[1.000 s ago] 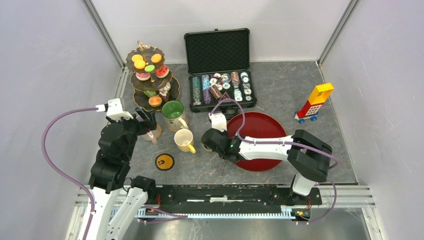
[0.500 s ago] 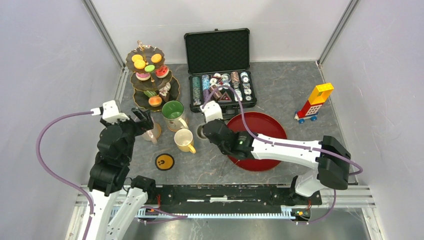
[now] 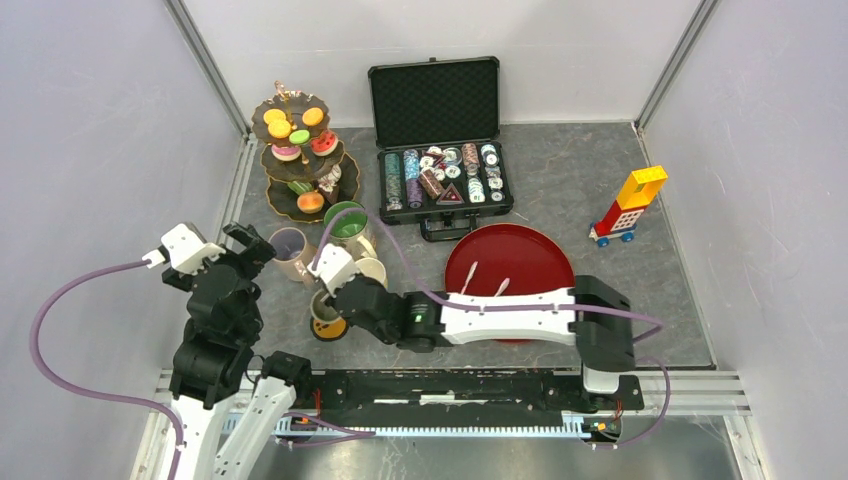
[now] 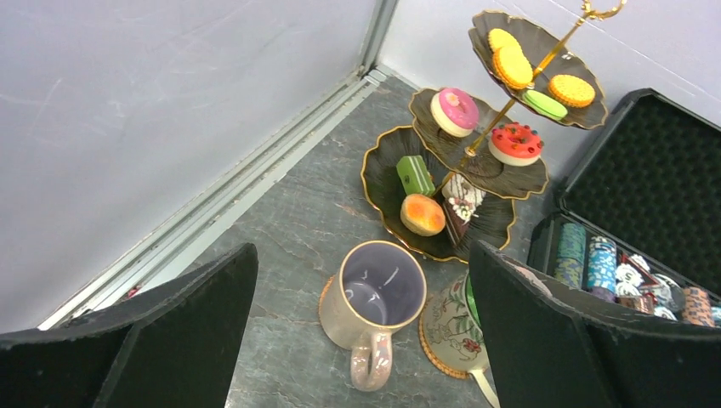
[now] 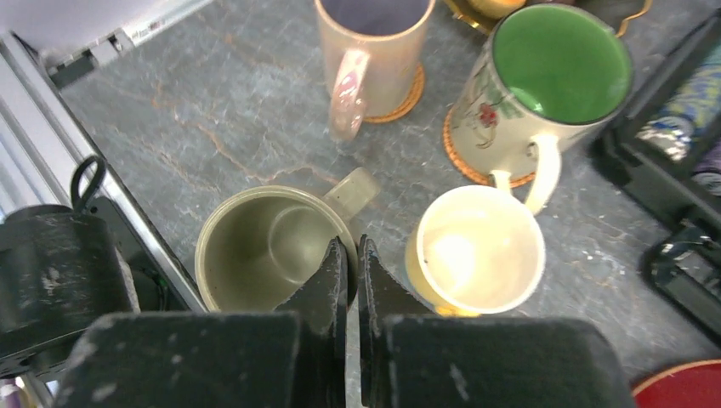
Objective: Serve the afternoon tea
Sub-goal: Place the cup on the coaster.
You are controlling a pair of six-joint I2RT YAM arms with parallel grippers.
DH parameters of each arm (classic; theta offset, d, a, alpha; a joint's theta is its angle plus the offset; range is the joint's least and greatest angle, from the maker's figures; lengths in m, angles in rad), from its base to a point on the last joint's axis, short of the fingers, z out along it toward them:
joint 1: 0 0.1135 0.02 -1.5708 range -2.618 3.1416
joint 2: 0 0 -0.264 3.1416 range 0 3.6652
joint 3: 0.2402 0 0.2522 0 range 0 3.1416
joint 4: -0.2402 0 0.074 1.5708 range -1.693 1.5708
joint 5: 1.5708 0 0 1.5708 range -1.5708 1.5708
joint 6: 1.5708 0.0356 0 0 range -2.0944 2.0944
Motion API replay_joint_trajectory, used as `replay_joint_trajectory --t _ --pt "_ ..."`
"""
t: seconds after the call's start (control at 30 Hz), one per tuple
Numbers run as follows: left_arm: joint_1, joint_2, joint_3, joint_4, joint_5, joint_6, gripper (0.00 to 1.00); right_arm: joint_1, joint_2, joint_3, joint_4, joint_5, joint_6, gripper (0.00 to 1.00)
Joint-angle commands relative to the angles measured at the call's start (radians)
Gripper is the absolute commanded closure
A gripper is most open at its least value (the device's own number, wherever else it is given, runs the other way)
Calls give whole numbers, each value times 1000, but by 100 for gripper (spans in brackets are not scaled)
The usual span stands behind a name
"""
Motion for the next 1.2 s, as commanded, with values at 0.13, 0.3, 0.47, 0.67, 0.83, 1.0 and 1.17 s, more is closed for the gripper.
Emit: replay_joint_trajectory --t 0.13,0.3,0.47,0.67,0.83,1.0,1.17 --pt "-1 -7 26 -13 -77 -66 0 9 161 125 52 -38 2 100" --pt "-3 -12 23 -8 -50 -54 0 9 246 181 38 -56 2 99" --pt "-6 -12 22 -2 -28 -45 0 6 296 213 33 -46 8 97" --pt "-9 -16 18 5 -8 -37 0 -8 328 223 14 -44 26 95" --pt "-10 -16 15 11 6 -30 0 -15 356 228 -1 -59 26 91" --pt "-12 -14 14 13 11 -26 0 -27 371 230 -5 -67 30 89" --pt "-12 -13 14 14 16 -25 0 -40 386 229 1 -88 38 86"
